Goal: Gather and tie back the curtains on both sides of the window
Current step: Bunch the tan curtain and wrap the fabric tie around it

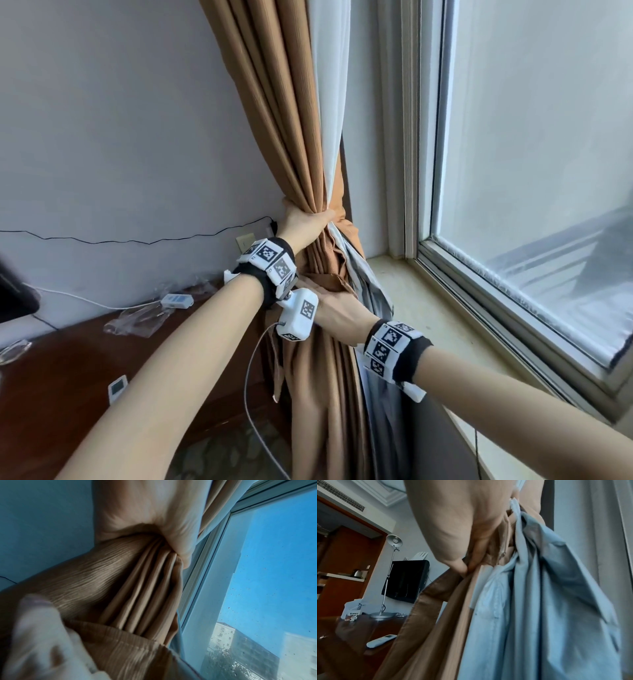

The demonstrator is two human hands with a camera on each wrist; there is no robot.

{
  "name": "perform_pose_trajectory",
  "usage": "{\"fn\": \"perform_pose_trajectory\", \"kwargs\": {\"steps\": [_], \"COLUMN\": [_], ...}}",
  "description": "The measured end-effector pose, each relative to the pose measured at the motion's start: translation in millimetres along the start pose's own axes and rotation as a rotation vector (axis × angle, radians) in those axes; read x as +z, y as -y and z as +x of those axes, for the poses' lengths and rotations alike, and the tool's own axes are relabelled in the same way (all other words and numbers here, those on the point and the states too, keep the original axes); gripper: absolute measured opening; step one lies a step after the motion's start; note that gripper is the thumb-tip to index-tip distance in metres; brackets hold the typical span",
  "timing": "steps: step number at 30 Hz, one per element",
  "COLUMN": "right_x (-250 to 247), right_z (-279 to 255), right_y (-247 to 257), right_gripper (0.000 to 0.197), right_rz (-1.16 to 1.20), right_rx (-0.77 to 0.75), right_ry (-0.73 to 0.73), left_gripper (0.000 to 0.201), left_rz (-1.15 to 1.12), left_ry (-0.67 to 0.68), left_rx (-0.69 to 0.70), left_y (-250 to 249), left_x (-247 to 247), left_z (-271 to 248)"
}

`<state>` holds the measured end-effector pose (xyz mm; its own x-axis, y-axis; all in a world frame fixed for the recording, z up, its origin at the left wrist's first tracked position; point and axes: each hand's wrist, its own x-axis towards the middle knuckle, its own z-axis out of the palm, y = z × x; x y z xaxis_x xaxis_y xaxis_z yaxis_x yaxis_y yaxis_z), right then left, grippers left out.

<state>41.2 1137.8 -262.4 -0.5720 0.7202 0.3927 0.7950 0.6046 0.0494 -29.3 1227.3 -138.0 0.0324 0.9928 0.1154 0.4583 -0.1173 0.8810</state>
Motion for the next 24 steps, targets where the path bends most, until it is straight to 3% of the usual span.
{"fn": "perform_pose_trajectory", "kwargs": {"steps": [4, 7, 11, 14, 16, 19, 24], "right_x": [-15.1, -21.2, -36.7, -43.2, -42.6, -33.9, -10.9], "right_z": [6.5, 15.9, 22.4, 23.2, 13.7, -5.2, 0.1], "right_y": [-14.3, -24.4, -39.4, -50.3, -56.0, -59.1, -40.2], "right_gripper": [0.035, 0.036, 0.018, 0.035, 0.033, 0.028, 0.082], "right_rz": [-0.208, -0.229, -0.303, -0.362, -0.384, -0.362, -0.057], "right_rx": [-0.107, -0.183, -0.264, -0.276, -0.269, -0.036, 0.424], "right_ry": [0.027, 0.073, 0.046, 0.005, -0.085, -0.327, -0.587], "left_gripper": [0.095, 0.088, 0.092, 0.097, 0.095, 0.088, 0.060], "left_rz": [-0.003, -0.024, -0.022, -0.005, -0.009, -0.038, -0.053], "left_ry": [-0.015, -0.022, -0.026, -0.005, 0.007, -0.009, -0.014], "left_rx": [0.012, 0.034, 0.035, 0.023, 0.016, 0.021, 0.066], "left_y": [-2.0, -3.9, -1.6, -2.0, -1.5, -0.7, -3.9], "left_x": [-0.1, 1.3, 2.1, 0.4, -0.2, 1.3, 6.6], "left_z": [1.4, 0.5, 0.8, 3.5, 6.9, 7.0, 0.3]}}
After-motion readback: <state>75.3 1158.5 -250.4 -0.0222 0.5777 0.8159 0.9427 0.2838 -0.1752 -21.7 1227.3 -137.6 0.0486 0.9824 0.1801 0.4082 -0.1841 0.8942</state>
